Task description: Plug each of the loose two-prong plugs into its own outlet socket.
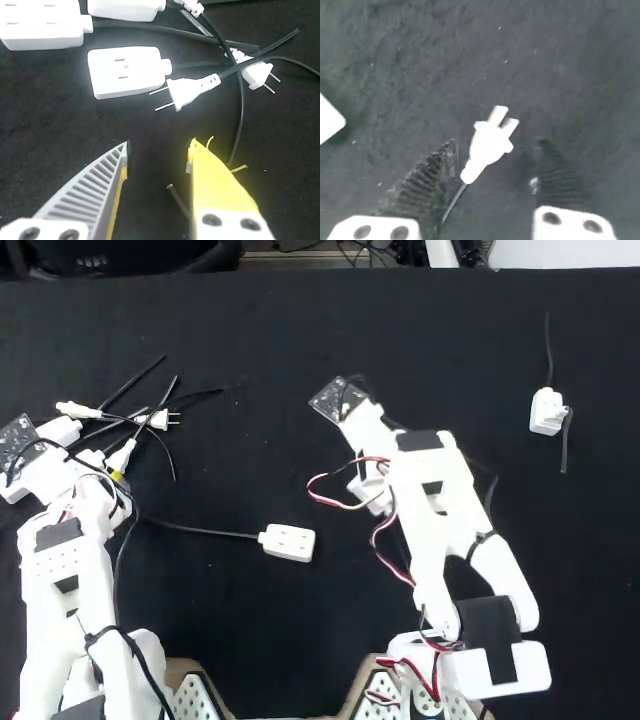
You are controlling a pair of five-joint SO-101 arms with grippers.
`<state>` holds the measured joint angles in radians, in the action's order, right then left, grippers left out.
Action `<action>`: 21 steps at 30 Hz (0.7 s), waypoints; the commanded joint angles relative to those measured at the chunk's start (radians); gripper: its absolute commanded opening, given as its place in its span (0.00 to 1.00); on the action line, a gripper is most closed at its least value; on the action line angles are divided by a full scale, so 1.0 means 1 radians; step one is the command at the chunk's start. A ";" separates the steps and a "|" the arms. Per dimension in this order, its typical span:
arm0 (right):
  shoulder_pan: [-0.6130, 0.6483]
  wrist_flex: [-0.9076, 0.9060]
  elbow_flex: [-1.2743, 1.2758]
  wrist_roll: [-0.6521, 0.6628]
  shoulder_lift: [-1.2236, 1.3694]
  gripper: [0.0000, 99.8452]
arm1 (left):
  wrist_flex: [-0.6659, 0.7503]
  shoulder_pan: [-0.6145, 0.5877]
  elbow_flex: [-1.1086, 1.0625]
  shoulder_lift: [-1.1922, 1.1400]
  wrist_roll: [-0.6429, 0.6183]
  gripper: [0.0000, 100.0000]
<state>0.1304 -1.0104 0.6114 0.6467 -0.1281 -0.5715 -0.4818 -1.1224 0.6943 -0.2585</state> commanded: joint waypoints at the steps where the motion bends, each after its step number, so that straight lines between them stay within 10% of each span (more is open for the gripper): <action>1: 0.021 -0.044 -0.054 -0.017 -0.004 0.32 | 0.020 -0.005 0.012 0.025 -0.009 0.20; 21: -0.066 0.173 -0.001 -0.011 0.177 0.11 | 0.020 -0.008 0.010 0.025 -0.009 0.20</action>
<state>0.1197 -0.8707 0.6375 0.6391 0.0575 -0.5715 -0.4818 -1.1224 0.6943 -0.2585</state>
